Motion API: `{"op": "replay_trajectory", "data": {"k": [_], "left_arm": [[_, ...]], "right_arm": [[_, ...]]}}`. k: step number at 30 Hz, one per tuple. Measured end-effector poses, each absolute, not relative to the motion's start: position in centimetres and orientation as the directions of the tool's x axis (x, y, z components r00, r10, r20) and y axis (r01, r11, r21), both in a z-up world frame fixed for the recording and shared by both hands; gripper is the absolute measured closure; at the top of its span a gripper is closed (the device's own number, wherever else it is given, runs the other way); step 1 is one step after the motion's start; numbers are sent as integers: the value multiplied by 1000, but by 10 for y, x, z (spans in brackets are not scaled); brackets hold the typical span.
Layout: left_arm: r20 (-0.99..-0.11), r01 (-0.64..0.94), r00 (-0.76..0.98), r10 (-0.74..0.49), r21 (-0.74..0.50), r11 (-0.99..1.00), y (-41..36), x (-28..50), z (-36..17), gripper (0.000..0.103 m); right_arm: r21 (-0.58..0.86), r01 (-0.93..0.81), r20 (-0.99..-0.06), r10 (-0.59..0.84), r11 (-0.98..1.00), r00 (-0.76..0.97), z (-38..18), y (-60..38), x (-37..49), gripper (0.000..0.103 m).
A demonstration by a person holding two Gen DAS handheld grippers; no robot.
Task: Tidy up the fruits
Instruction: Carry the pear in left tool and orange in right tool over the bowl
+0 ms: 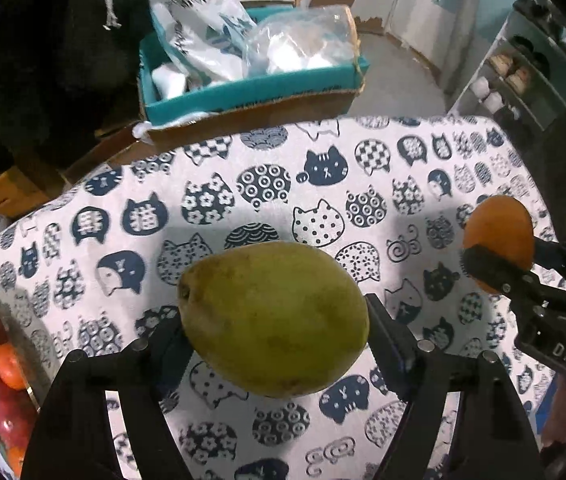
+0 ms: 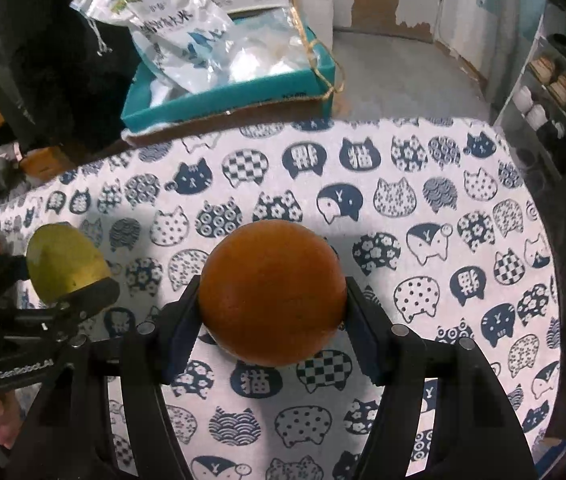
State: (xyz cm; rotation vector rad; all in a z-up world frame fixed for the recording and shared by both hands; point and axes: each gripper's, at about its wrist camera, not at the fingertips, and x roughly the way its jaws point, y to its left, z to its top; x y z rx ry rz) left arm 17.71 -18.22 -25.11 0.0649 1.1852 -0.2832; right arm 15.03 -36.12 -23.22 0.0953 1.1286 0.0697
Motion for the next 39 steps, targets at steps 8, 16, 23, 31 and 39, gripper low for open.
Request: {"op": "replay_trajectory", "data": {"k": [8, 16, 23, 31, 39], "left_arm": [[-890, 241, 403, -212, -120, 963, -162, 159, -206, 24], [-853, 238, 471, -225, -122, 963, -144, 135, -162, 24], [-816, 256, 526, -240, -117, 960, -132, 112, -130, 24], [-778, 261, 576, -251, -115, 958, -114, 90, -99, 24], [-747, 240, 619, -242, -114, 964, -90, 72, -78, 24]], "right_arm": [[108, -42, -863, 115, 993, 492, -192, -349, 140, 37], [98, -82, -830, 127, 992, 543, -156, -336, 127, 37], [91, -112, -798, 140, 990, 587, -124, -327, 110, 37], [84, -149, -759, 160, 985, 632, -90, -316, 94, 37], [84, -210, -727, 203, 974, 656, -66, -292, 82, 37]]}}
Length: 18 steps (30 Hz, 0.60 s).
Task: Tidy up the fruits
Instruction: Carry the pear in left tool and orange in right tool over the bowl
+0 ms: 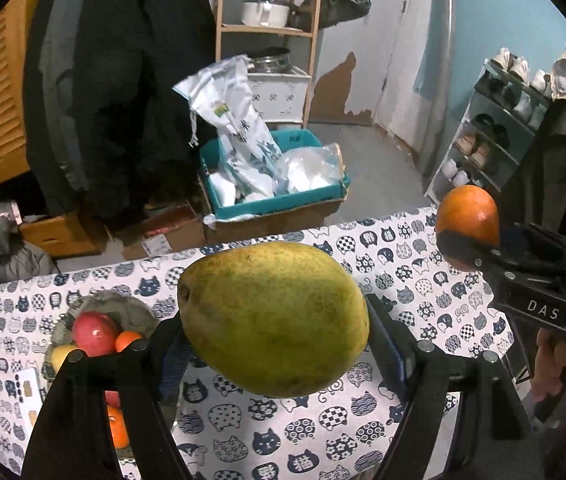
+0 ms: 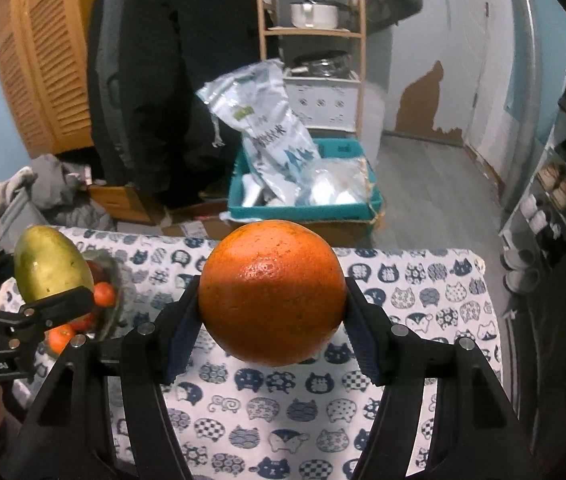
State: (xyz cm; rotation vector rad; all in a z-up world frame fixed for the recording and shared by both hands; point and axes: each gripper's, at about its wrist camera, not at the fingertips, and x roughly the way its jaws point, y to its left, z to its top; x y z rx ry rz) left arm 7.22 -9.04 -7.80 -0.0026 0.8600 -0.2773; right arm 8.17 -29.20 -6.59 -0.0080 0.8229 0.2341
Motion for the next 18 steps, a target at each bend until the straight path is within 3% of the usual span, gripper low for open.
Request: {"op": "replay_trajectory", "data": {"k": [18], "left_arm": [[-712, 114, 684, -157, -108, 988, -18, 45, -57, 24]], "right_arm": [[82, -365, -694, 316, 927, 647, -37, -206, 81, 37]]}}
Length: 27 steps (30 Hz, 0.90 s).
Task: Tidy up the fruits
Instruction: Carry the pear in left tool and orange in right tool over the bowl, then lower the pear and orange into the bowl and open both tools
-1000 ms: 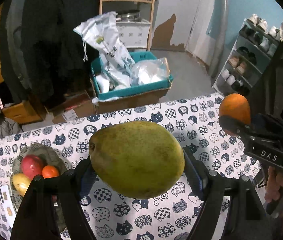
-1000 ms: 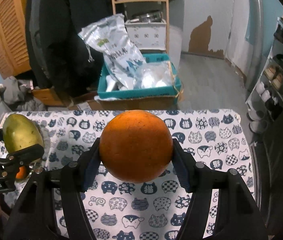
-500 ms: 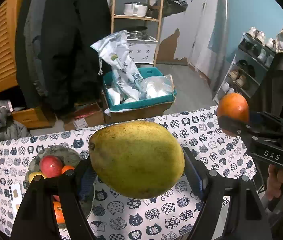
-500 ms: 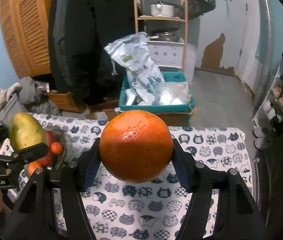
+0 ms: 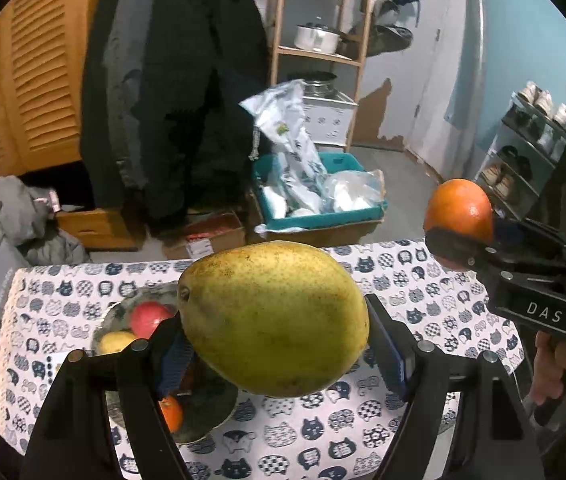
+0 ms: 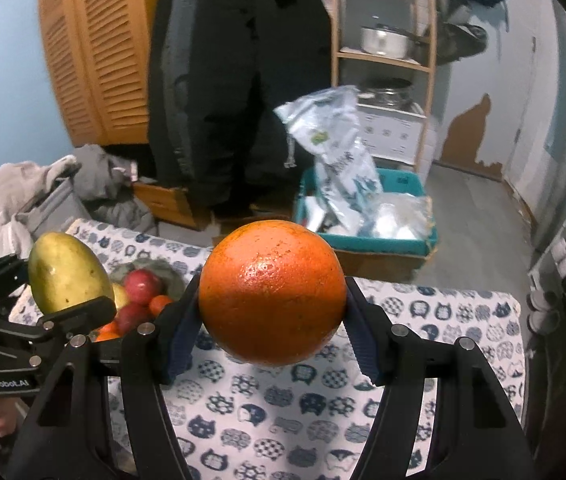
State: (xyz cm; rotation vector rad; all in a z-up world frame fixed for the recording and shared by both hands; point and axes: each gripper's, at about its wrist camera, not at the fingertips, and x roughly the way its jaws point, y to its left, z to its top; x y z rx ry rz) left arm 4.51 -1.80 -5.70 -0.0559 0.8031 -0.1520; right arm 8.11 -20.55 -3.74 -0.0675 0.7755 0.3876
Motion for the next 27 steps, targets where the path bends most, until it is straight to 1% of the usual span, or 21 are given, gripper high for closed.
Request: {"op": "replay_trajectory", "data": {"k": [12, 20, 24, 27], "left_arm": [[-733, -16, 674, -88, -134, 991, 53, 34, -73, 24], [-776, -106, 628, -49, -147, 983, 100, 38, -106, 24], [-803, -136, 593, -63, -177, 975, 118, 42, -125, 24], [-821, -146, 567, -61, -173, 974, 125, 47, -140, 24]], "right_arm": [[93, -450, -718, 373, 888, 587, -46, -135, 93, 37], [123, -486, -754, 400, 865, 521, -68, -93, 104, 37], [131, -500, -772, 404, 856, 490, -81, -75, 108, 37], [141, -509, -787, 408, 849, 463, -93, -63, 113, 37]]}}
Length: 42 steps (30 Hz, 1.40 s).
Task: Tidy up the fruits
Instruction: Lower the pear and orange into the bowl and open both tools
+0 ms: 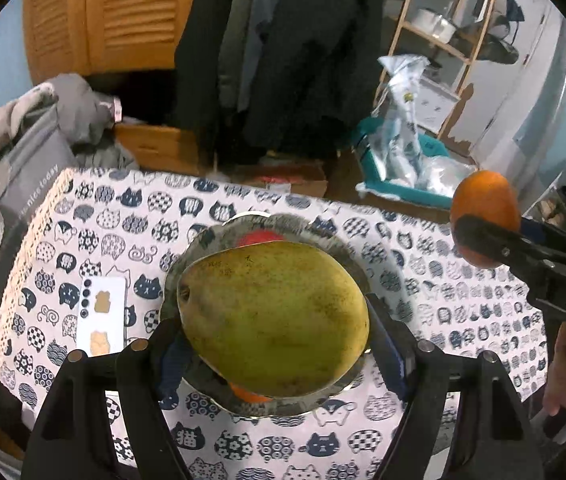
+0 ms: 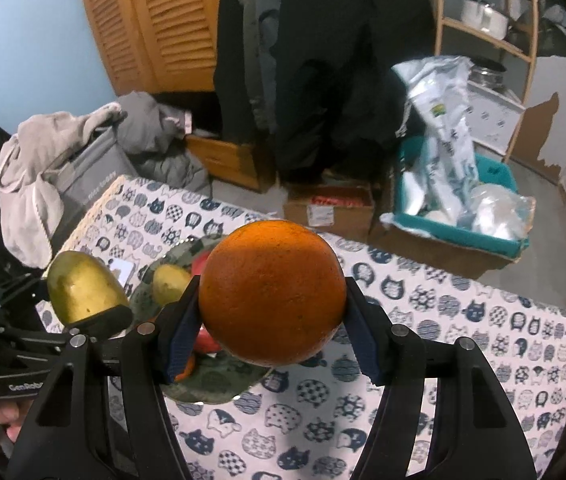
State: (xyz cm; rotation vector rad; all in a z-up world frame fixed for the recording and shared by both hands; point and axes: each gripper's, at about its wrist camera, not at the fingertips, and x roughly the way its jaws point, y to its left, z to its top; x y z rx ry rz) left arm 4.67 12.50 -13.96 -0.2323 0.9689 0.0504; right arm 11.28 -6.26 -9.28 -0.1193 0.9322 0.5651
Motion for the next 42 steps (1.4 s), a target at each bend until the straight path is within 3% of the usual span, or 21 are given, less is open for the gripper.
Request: {"op": "replay_trajectory", "data": {"k": [19, 33, 40, 42], "left_arm": [[-918, -220, 388, -83, -180, 959, 152, 68, -236, 24], [-920, -273, 355, -168, -274, 922, 169, 74, -259, 24], [-932, -242, 326, -157, -243, 939, 161, 73, -262, 23], [-935, -236, 323, -146, -228, 945, 158, 72, -259, 17]], "right_arm": [[182, -511, -882, 369, 840, 293, -187, -30, 134, 37], [166, -550, -910, 341, 819, 234, -218, -14, 133, 37], [151, -569, -927, 316, 808, 203, -231, -5, 130, 37], [147, -574, -931, 309, 806, 195, -235, -3, 130, 36]]}}
